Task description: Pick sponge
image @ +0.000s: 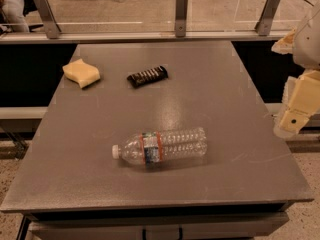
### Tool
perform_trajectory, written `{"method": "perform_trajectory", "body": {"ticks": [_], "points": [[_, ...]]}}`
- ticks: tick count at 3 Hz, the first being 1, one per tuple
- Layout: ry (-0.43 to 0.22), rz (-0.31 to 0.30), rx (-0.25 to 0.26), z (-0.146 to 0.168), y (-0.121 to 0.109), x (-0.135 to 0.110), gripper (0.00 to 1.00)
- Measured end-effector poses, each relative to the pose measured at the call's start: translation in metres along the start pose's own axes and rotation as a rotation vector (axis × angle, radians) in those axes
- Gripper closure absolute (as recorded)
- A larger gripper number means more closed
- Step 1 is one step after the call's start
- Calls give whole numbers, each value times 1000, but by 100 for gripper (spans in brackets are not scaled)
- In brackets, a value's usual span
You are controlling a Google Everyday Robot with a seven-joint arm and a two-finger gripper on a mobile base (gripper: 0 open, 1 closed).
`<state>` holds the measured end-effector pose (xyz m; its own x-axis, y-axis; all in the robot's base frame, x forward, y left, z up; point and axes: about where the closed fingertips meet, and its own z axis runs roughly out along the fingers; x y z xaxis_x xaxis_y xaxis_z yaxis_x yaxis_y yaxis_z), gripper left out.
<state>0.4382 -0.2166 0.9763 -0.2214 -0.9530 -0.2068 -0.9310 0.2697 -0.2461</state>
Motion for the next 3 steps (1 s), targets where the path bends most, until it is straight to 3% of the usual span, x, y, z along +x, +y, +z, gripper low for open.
{"method": "perform_trajectory", "body": {"ticks": [1,2,3], "points": [[0,0,0,0,0,0,0],[-57,-27,21,13,-30,-31,0],[-132,-89,31,34,-71,-89,0]]}}
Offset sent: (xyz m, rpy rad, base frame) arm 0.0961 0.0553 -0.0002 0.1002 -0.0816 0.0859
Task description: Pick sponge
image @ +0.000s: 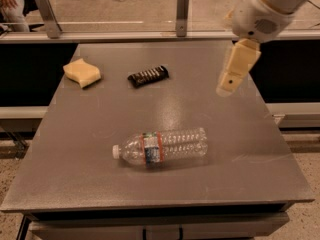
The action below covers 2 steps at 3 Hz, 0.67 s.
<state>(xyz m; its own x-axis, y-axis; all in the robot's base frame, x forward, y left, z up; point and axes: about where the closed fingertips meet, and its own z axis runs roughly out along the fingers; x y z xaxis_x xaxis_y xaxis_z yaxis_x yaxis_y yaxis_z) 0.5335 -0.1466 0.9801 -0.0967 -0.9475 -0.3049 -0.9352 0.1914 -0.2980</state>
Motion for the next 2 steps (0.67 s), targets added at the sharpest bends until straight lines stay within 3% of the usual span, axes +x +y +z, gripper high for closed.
{"method": "perform_trajectory", "body": {"ticks": [1,2], "points": [[-108,-59,3,35,-40,-70,0],[-227,-91,-17,76,-60,-144,0]]}}
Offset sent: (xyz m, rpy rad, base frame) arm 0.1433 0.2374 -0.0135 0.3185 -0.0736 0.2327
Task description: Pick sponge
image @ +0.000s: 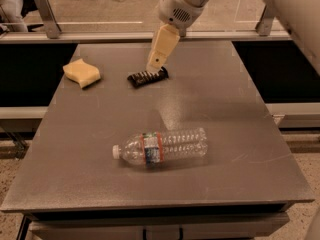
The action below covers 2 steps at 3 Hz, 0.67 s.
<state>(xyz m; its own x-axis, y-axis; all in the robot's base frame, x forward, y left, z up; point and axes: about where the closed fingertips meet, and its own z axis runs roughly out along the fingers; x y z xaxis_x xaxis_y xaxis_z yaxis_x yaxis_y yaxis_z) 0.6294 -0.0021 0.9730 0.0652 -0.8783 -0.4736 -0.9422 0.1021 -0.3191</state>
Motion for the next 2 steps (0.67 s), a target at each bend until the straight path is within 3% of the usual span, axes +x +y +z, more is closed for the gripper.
{"method": "perform_trajectory", "body": {"ticks": [1,2], "points": [[-96,29,-29,60,-12,-49,0],[-143,103,-40,112,-12,-80,0]]}}
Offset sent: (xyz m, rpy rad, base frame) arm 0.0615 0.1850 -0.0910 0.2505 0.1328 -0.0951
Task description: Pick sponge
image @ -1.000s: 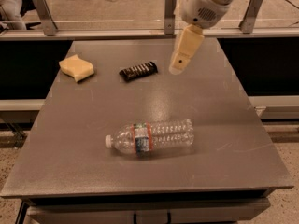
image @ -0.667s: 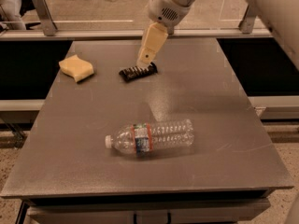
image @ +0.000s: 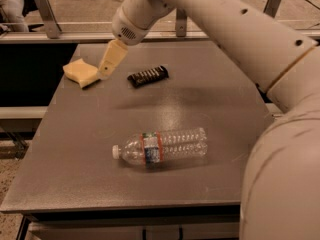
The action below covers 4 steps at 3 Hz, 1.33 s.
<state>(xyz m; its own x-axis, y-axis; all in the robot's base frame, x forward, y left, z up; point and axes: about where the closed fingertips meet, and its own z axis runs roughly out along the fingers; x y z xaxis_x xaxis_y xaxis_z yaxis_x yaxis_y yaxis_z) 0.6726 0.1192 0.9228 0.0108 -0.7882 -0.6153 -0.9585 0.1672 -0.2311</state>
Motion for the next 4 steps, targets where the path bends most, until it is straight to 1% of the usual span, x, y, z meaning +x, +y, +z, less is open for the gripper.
{"method": "perform_trajectory", "body": {"ticks": [1,2,3,4], "points": [[-22,75,-4,47,2,-12,0],[-33,121,-35,87,13,-22,0],[-31,148,-64,119,22,-28,17],[-36,161,-102,139,29,-35,40]]}}
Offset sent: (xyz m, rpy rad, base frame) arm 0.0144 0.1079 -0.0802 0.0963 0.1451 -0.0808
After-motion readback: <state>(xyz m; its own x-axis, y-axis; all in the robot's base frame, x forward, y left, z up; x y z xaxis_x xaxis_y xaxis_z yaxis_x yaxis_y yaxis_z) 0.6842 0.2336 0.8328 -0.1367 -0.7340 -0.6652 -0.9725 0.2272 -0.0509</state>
